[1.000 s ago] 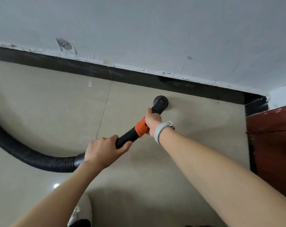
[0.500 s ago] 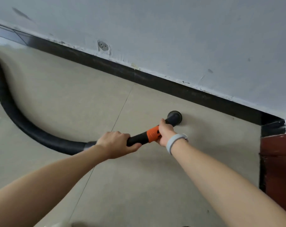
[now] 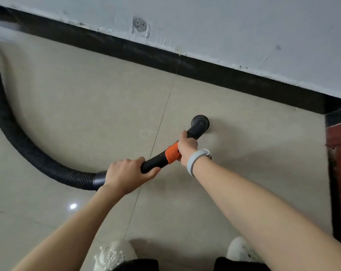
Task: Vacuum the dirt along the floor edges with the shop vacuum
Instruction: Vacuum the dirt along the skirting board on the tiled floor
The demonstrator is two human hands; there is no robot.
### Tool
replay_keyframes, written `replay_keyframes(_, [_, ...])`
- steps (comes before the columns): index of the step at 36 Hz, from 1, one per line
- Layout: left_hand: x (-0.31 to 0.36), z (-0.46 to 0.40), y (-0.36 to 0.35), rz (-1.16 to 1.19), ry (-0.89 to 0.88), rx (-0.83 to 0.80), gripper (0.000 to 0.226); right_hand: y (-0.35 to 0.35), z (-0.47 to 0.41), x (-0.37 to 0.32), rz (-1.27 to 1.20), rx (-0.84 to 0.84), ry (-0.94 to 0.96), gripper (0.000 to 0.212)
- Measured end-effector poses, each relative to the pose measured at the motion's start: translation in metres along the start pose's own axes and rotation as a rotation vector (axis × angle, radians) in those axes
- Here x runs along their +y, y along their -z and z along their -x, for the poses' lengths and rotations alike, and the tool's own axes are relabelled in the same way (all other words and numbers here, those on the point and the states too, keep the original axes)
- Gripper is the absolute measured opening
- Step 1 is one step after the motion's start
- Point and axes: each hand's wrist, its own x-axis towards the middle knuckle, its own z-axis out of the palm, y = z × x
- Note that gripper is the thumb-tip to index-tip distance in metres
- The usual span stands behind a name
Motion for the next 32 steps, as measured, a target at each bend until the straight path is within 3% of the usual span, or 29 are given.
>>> replay_keyframes(6, [-0.071,0.067,-0.031,-0.01,0.107,-0.012,0.048,-0.058,0.07,0.056,-0.056,-0.05,-0.033,0.062])
replay_keyframes(9, [-0.093,0.088,-0.044,-0.009,0.07,-0.042,0.061,-0.068,0.086,0.087,-0.123,-0.067,-0.069,0.06])
replay_keyframes(13, [-0.093,0.094,-0.053,-0.067,-0.051,-0.061,0.074,-0.048,0.09,0.113,-0.169,0.031,-0.119,0.048])
replay_keyframes(16, [-0.081,0.092,-0.056,-0.079,-0.131,-0.084,0.075,-0.036,0.083,0.126,-0.14,0.125,-0.117,0.056])
replay_keyframes(20, [-0.078,0.099,-0.063,-0.005,-0.06,-0.055,0.072,-0.035,0.08,0.121,-0.027,0.173,-0.081,0.057])
replay_keyframes(24, [-0.095,0.106,-0.065,0.042,0.029,-0.002,0.069,-0.055,0.089,0.108,0.074,0.087,-0.014,0.055])
replay_keyframes(29, [-0.102,0.098,-0.057,0.072,0.128,0.061,0.072,-0.08,0.087,0.084,0.031,-0.034,0.021,0.061])
replay_keyframes(32, [-0.088,0.078,-0.05,0.107,0.194,0.052,0.069,-0.08,0.08,0.067,-0.146,-0.102,0.039,0.042])
